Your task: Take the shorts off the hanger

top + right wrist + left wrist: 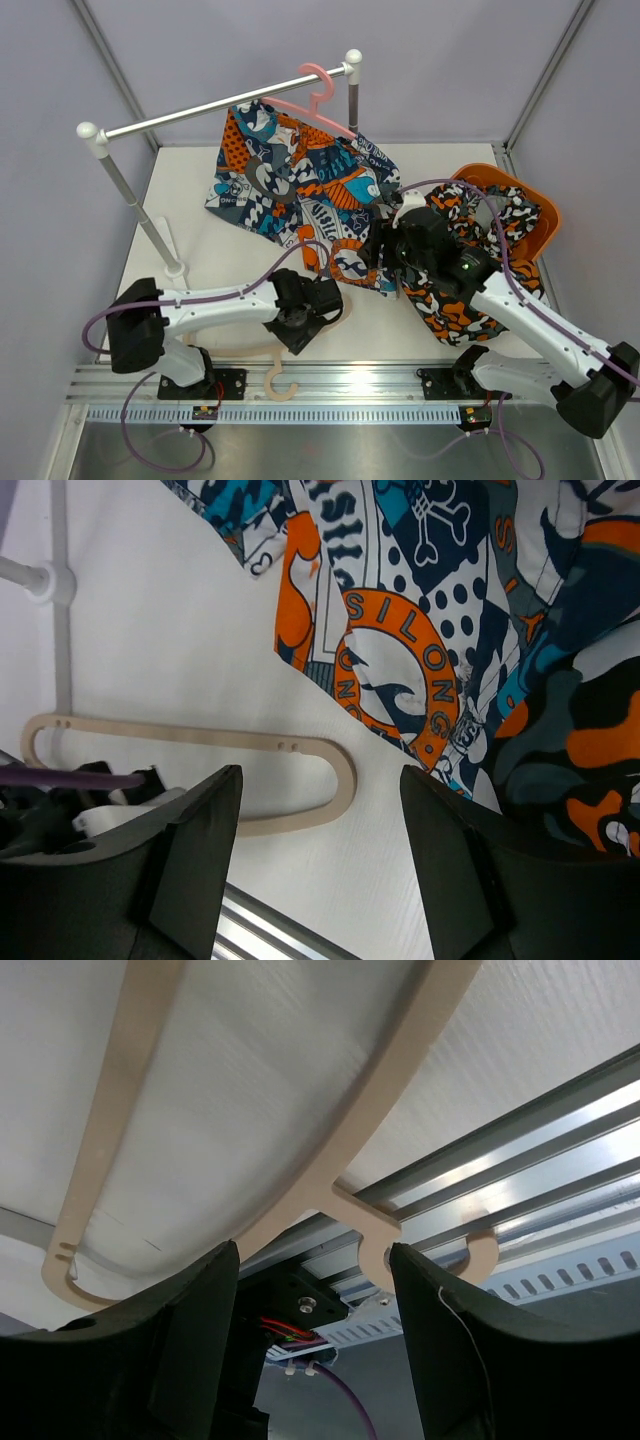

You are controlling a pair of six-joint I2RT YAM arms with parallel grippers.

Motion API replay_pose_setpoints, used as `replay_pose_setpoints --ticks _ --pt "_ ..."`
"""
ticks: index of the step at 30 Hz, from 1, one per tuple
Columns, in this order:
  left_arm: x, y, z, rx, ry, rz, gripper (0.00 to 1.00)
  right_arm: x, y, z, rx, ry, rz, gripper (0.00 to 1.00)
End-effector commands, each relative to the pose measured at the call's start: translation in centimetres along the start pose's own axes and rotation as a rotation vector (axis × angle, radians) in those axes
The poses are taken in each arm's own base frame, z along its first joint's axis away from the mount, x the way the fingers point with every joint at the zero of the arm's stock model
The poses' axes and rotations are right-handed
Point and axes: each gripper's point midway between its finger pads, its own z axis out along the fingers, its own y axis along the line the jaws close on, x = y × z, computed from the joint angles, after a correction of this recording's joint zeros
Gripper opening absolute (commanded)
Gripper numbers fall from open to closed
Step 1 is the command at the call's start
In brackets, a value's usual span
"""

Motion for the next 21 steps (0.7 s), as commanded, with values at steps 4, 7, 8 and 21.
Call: replay_pose_setpoints --ticks 4,7,8,21 --pt "-1.7 -2.0 2.2 0.030 0.016 0.011 0.67 -2.1 0.3 -2.3 -0.033 -0.103 0.029 0.73" --pt "-1.9 -2.5 3.0 0.048 0.031 0.015 0.66 -2.1 0.0 -2.8 -0.023 -0.111 0.023 0.74" --pt "-2.0 -2.7 3.4 0.055 0.036 0.021 0.66 -2.0 -0.1 -3.0 -0.020 -0.113 0.018 0.74" --pt "-1.0 -2.4 6.3 0.147 0.086 -0.002 0.63 -2.0 -0.3 -4.2 -0.025 -0.127 0.020 0.73"
